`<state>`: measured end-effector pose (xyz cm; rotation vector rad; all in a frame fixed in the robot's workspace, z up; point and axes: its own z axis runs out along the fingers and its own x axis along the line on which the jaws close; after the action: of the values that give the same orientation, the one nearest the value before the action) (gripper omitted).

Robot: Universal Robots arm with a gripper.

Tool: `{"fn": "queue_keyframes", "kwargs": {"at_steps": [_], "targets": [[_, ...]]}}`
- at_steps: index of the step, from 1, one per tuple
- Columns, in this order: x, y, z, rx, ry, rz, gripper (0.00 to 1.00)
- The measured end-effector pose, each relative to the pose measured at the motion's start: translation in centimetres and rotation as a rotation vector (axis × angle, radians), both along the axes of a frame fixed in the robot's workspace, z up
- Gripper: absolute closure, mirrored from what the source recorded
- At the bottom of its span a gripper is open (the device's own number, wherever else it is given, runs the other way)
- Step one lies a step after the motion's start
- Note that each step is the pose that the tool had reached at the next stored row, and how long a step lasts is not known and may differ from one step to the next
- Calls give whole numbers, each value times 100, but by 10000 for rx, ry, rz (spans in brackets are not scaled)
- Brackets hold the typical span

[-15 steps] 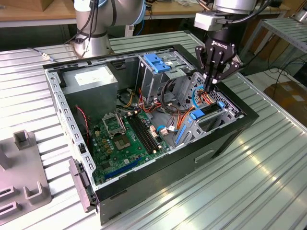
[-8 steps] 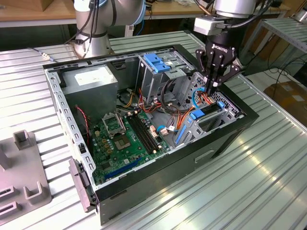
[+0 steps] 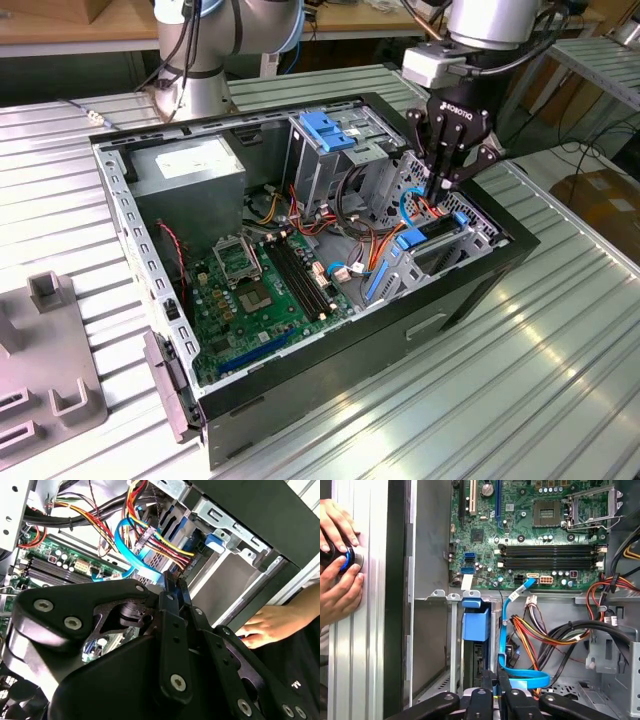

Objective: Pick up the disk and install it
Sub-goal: 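Insert the second disk wire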

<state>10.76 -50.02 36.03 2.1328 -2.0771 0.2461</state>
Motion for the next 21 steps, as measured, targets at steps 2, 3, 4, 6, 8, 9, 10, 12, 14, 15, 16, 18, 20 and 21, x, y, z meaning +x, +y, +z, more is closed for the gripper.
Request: {"fn": "queue_keyframes", "kwargs": {"at_steps": [2,3,4,6,8,9,10,12,14,15,16,18,20,21], "targets": [[-26,-17,-5,60,-187,1,84],[-38,-20,-7,80,-270,2,84],[-52,-24,-9,100,-374,2,84],[-74,-35,-12,130,-552,3,84],[-102,-63,-14,203,-653,4,84],[-114,-80,-15,232,-663,4,84],[-122,-89,-15,252,-668,3,84],[-143,-128,-15,355,-671,0,84],[-155,-172,-19,411,-685,-2,84],[-157,-191,-22,426,-694,-1,84],[-160,-219,-27,446,-706,-1,84],[-161,-258,-32,558,-711,-6,84],[-161,-310,-41,706,-715,-11,84],[-161,-330,-50,788,-718,-14,84]]}}
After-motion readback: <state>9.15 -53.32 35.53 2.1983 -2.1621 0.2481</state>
